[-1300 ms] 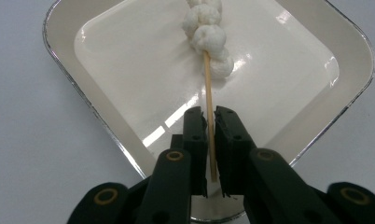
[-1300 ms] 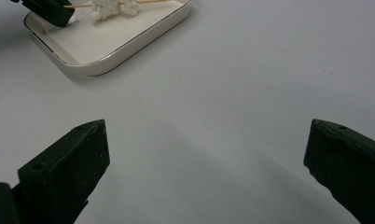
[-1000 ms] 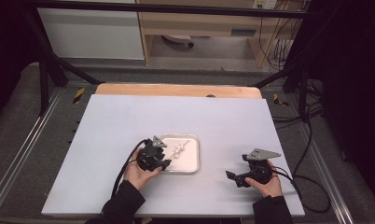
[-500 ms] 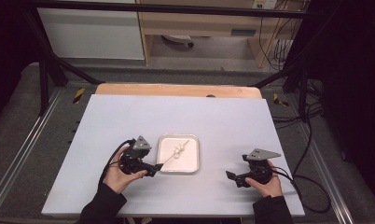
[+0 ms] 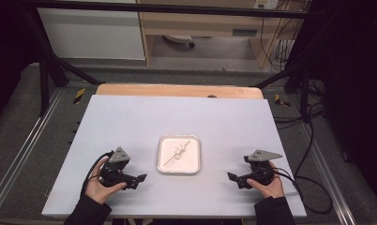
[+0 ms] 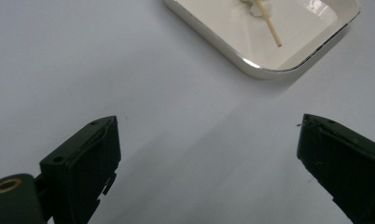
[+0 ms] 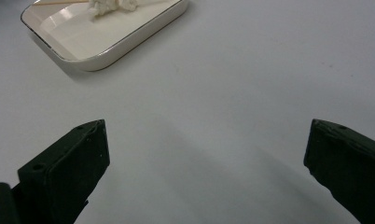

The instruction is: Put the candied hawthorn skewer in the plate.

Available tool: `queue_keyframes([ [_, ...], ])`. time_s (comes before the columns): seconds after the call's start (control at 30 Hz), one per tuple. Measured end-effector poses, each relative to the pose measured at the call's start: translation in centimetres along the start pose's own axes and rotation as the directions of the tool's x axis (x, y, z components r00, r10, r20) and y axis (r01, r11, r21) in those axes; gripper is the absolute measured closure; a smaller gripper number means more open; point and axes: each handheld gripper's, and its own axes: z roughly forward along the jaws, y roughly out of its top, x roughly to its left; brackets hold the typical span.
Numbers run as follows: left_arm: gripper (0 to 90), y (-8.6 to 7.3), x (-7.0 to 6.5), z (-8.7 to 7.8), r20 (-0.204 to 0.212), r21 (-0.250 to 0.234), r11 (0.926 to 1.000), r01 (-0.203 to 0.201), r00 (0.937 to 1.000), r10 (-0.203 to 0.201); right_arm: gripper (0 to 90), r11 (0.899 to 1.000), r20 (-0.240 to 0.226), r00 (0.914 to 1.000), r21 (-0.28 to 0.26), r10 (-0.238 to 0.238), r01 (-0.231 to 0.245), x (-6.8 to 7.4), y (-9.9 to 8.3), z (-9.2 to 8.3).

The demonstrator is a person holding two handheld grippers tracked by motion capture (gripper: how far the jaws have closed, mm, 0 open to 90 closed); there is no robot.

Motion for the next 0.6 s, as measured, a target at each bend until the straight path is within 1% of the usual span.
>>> queue_keyframes([
  [0.1,5.9,-1.2,0.8,-0.5,-0.004,-0.010,0.9999,0.013,0.9999,-0.013,0.8,1.000,0.001,0.9999,0.005,0.012,-0.012,0.0,-0.1,0.0],
  [0.23,6.0,-2.2,1.6,-1.0,-0.004,-0.033,0.9990,0.032,0.9995,-0.032,0.8,1.000,-0.001,1.0000,0.009,0.007,-0.007,0.0,-0.1,0.0],
  [0.43,6.6,-2.6,2.0,-1.5,-0.016,-0.049,0.9983,0.032,0.9993,-0.033,0.8,1.000,-0.004,0.9999,0.013,0.012,-0.012,0.1,-0.2,0.0],
  [0.6,6.9,-2.7,2.2,-1.4,-0.026,-0.042,0.9988,0.026,0.9993,-0.027,0.8,1.000,-0.006,0.9999,0.013,0.012,-0.012,0.1,-0.2,0.0],
])
